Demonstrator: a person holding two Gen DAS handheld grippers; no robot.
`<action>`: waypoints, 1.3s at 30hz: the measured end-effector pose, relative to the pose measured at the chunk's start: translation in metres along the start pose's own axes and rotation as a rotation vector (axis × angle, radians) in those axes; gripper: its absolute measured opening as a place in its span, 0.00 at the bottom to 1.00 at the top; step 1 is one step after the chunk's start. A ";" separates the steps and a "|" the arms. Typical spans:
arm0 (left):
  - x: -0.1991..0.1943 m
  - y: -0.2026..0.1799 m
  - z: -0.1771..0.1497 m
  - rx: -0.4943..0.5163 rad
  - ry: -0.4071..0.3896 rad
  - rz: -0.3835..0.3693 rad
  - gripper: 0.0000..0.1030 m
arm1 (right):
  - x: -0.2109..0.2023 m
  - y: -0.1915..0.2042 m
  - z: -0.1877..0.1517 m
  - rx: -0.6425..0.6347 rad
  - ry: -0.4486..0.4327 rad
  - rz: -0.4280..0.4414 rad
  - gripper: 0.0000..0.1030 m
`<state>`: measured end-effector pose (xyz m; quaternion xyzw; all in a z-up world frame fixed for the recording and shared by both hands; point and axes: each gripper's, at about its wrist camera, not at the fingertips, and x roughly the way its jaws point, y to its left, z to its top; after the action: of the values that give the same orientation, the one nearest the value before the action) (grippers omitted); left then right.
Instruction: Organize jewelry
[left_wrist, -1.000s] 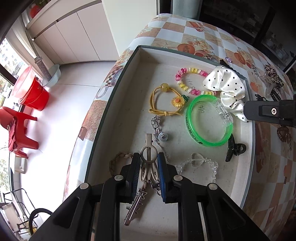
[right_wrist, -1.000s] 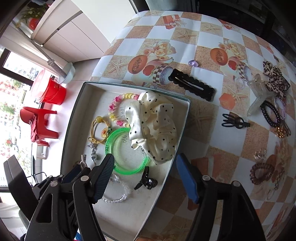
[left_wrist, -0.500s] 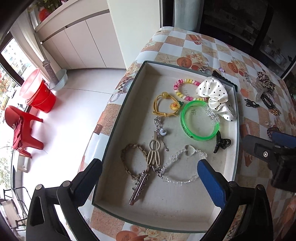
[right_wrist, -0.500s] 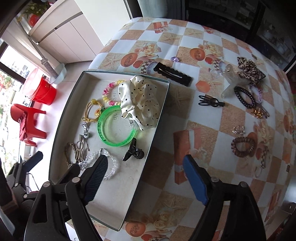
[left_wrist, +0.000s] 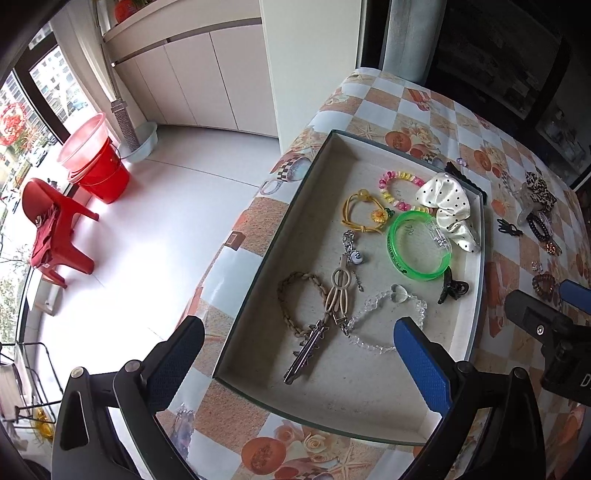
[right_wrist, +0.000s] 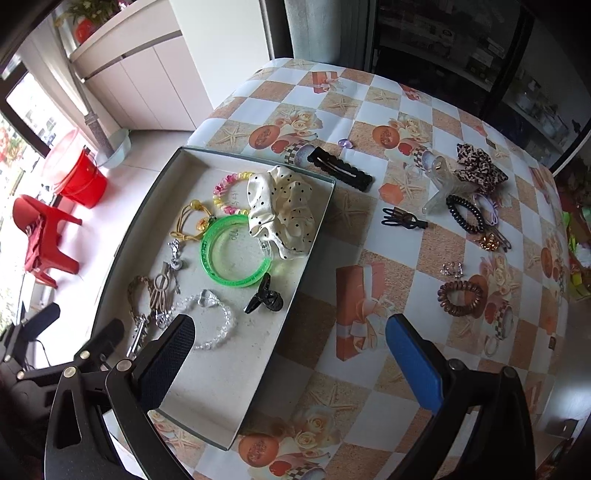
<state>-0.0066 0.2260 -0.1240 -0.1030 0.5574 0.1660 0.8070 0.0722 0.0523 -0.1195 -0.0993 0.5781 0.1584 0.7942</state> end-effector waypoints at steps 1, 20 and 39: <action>-0.001 0.000 0.000 0.000 -0.001 0.000 1.00 | 0.000 0.001 -0.001 -0.008 0.000 -0.004 1.00; -0.006 0.002 -0.004 -0.006 -0.002 0.003 1.00 | -0.006 0.007 -0.004 -0.036 -0.007 -0.018 1.00; -0.006 0.003 -0.004 -0.005 -0.002 0.002 1.00 | -0.008 0.010 -0.004 -0.037 -0.008 -0.020 1.00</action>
<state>-0.0129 0.2263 -0.1198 -0.1042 0.5564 0.1683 0.8070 0.0626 0.0587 -0.1132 -0.1190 0.5708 0.1617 0.7962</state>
